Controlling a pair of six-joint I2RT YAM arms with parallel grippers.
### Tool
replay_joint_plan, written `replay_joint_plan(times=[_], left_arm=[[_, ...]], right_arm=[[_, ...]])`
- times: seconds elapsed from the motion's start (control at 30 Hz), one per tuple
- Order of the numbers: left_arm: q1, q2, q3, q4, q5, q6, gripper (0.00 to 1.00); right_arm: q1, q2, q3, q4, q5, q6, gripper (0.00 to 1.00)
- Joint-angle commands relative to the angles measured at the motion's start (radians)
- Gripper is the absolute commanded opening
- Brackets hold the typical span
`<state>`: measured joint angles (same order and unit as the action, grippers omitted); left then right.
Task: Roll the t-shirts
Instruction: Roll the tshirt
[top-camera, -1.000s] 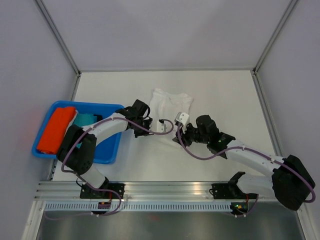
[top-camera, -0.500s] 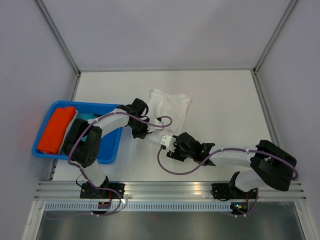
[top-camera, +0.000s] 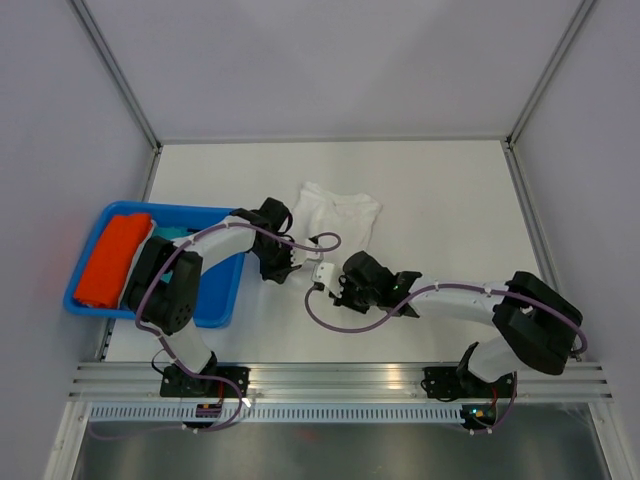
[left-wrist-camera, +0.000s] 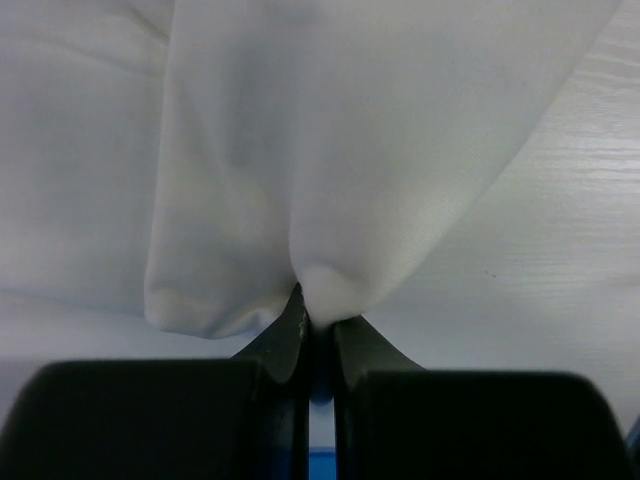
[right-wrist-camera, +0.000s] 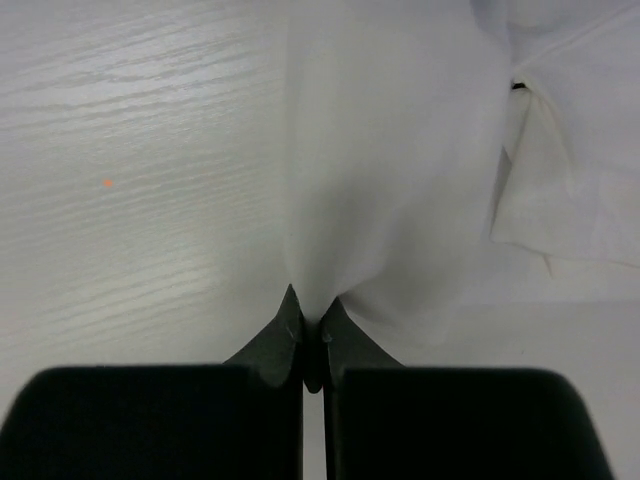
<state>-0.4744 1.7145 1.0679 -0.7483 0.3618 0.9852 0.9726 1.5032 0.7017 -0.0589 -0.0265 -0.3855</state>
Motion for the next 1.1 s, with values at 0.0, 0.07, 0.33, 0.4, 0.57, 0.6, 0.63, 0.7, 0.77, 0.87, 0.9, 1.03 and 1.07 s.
replay_joint_plan(times=[0.0,0.07,0.33,0.4,0.57,0.6,0.63,0.7,0.77,0.87,0.9,1.03,1.07], left_arm=[[0.016,-0.033,0.024,-0.167,0.080,-0.008,0.02],[0.016,-0.042,0.049,-0.254,0.126,0.022,0.02],[0.017,-0.044,0.092,-0.358,0.189,0.004,0.58],[0.017,-0.053,0.067,-0.320,0.171,-0.013,0.58],[0.017,-0.026,0.053,-0.267,0.150,-0.039,0.27],[0.017,-0.017,0.078,-0.269,0.161,-0.048,0.03],[0.017,-0.016,0.092,-0.278,0.192,-0.051,0.02],[0.019,-0.015,0.138,-0.350,0.229,-0.030,0.02],[0.025,-0.012,0.193,-0.479,0.290,0.019,0.02],[0.042,0.016,0.242,-0.540,0.338,0.003,0.02],[0.049,0.028,0.247,-0.504,0.333,-0.032,0.02],[0.069,0.143,0.322,-0.467,0.249,-0.147,0.05],[0.074,0.160,0.329,-0.453,0.230,-0.166,0.03]], right_arm=[[-0.058,-0.101,0.033,-0.113,-0.264,0.065,0.00],[-0.093,-0.148,0.036,-0.148,-0.349,0.069,0.00],[-0.299,-0.167,0.007,-0.144,-0.599,0.203,0.00],[-0.319,-0.159,0.008,-0.140,-0.612,0.214,0.00],[-0.353,-0.149,0.010,-0.142,-0.635,0.214,0.00],[-0.354,-0.150,0.012,-0.156,-0.644,0.203,0.00],[-0.356,-0.152,0.013,-0.166,-0.648,0.180,0.00],[-0.357,-0.158,0.025,-0.227,-0.680,0.159,0.00],[-0.367,-0.161,0.054,-0.287,-0.719,0.146,0.00],[-0.387,-0.189,0.029,-0.268,-0.747,0.219,0.00],[-0.396,-0.184,0.013,-0.204,-0.747,0.241,0.00],[-0.515,-0.059,0.018,-0.205,-0.776,0.264,0.00],[-0.535,-0.029,0.028,-0.219,-0.773,0.249,0.00]])
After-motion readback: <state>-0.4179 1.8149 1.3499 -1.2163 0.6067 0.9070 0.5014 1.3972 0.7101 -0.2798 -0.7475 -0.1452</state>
